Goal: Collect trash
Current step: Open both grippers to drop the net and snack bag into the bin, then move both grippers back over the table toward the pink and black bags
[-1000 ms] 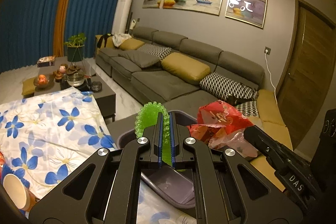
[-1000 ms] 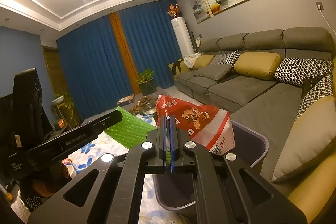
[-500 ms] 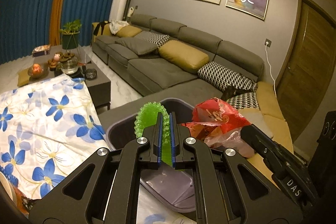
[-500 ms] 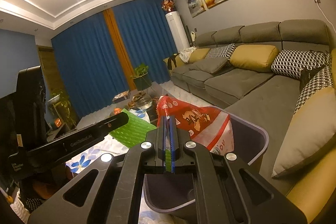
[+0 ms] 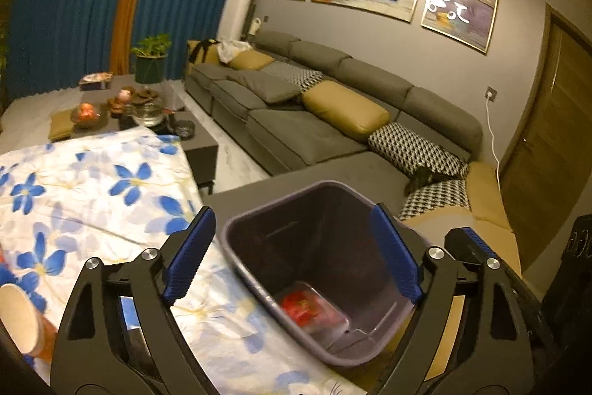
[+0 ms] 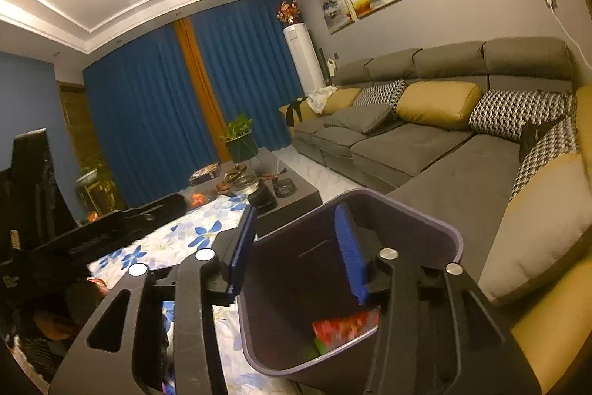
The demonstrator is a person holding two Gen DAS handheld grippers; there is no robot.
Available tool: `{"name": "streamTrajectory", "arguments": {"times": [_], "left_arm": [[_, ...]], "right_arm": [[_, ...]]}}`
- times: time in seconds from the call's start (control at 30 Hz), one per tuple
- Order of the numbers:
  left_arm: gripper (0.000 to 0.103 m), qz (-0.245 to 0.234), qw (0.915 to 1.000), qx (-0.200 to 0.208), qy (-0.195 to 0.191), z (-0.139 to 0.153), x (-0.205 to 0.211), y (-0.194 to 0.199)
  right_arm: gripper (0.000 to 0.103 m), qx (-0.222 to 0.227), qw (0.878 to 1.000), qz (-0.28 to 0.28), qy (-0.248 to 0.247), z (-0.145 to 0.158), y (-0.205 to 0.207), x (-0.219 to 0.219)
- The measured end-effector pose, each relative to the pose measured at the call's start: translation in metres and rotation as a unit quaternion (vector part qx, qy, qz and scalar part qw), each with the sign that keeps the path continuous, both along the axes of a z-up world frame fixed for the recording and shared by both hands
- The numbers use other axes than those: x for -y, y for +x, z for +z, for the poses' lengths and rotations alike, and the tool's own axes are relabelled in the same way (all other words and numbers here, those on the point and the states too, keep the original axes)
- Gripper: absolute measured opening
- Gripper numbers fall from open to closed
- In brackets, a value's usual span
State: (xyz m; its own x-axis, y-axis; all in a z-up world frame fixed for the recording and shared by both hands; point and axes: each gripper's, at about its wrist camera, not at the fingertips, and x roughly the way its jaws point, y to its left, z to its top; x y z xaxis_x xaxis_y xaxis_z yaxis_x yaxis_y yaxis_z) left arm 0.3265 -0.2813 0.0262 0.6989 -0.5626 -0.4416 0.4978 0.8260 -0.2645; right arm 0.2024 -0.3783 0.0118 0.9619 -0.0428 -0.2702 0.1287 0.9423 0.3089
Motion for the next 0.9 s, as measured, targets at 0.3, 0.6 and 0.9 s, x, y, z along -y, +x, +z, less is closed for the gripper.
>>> {"name": "streamTrajectory", "arguments": {"times": [0.3, 0.6, 0.9], "left_arm": [[0.093, 0.067, 0.9960, 0.058, -0.006, 0.018, -0.081, -0.064], [0.093, 0.148, 0.9858, 0.077, 0.014, -0.008, -0.165, -0.134], [0.093, 0.167, 0.9840, 0.051, 0.036, -0.055, -0.204, -0.182]], "right_arm": [[0.080, 0.018, 0.997, -0.021, -0.068, 0.004, -0.038, -0.041], [0.084, 0.013, 0.995, -0.001, -0.103, -0.009, -0.065, -0.089], [0.084, 0.002, 0.993, 0.017, -0.117, -0.028, -0.086, -0.141]]}}
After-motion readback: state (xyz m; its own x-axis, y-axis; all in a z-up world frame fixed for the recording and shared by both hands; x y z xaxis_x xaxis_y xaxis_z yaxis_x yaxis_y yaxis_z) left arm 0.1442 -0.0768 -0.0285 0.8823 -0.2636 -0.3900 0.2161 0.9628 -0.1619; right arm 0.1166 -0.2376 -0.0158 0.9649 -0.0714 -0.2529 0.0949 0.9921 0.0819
